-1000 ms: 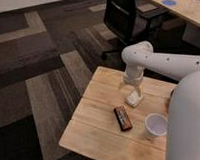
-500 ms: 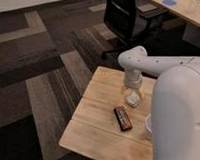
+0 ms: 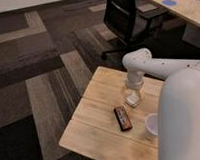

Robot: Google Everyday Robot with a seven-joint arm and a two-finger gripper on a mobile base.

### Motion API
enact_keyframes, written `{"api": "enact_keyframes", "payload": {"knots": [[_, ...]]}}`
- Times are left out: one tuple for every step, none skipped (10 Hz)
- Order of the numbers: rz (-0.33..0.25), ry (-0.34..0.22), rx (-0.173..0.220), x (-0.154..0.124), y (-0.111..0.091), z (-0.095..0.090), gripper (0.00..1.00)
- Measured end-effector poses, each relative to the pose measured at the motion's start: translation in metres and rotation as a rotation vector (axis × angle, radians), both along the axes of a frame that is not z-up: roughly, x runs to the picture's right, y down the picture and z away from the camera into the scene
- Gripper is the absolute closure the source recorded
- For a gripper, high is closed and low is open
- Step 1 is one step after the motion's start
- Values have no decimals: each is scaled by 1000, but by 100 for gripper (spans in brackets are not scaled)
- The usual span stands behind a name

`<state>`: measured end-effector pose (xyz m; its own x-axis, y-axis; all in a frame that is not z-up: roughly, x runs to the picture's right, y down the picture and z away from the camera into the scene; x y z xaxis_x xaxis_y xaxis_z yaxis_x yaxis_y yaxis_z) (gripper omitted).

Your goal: Wipe the white sponge on the table

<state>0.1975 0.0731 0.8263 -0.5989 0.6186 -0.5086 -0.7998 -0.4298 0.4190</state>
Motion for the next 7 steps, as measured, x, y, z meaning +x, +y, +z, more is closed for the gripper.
{"api": "enact_keyframes", "payload": {"knots": [[7,2,3,4,2,0,66],[9,-2,0,4,4,1,80],[12,-5,-5,5,8,1,95],[17,-6,-9,6,10,1,100],[20,-3,-10,8,12,0,100],[24,1,-10,10,13,-1,100],[31,9,-13,13,15,-4,100]]}}
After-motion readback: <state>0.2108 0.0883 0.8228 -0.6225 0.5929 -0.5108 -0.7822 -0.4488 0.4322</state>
